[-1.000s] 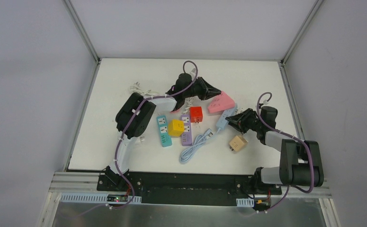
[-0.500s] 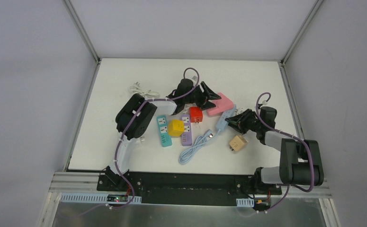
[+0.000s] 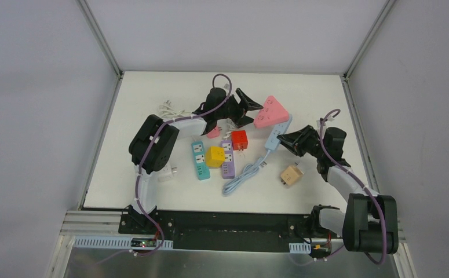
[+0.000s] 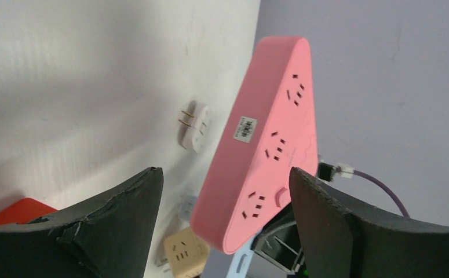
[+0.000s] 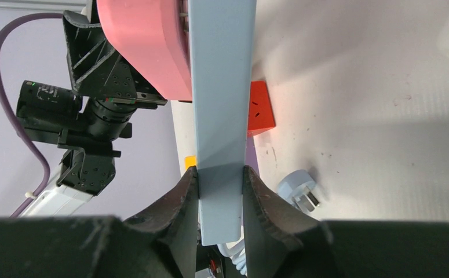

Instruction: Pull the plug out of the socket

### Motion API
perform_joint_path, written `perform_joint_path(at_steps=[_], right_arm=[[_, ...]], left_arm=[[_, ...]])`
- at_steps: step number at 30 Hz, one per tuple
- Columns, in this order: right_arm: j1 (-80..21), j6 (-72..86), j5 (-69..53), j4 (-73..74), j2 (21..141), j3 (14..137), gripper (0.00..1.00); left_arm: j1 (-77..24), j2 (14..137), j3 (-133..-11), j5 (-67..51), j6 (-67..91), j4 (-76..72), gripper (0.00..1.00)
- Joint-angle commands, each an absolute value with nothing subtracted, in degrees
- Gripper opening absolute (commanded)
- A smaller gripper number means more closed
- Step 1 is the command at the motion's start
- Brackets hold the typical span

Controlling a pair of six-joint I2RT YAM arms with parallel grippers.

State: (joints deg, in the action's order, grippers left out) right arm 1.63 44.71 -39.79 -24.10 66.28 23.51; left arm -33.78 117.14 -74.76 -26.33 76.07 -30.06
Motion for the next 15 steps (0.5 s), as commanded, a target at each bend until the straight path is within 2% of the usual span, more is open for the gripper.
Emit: perform_joint_path(at_steps=[1,4,6,10,15], right_arm=[[1.6,48.6,-47.2,-32.6,65.8,27.6,0.0],[1.6,49.1,-49.0,-33.5,68.0,27.8,0.0],[1.6,49.9,-49.9,-35.0,69.4,27.6,0.0],[1.6,51.0,-51.3,-37.4,71.8,27.7,0.0],[1.6,51.4,-53.6,-39.1,73.9,28.4,0.0]], left_arm=[[-34.4,119.3,-78.9,-32.6,85.6,-44.7,0.79],[-34.4,120.6,-78.4,-35.3,92.4,-57.3,0.73],[-34.4,120.6,-77.1,-36.8,93.9,-60.2,0.68],[-34.4,119.2,-74.2,-39.1,93.0,-61.4,0.59],[-35.2,119.9,-75.4,-43.4,91.8,-58.3,0.58]])
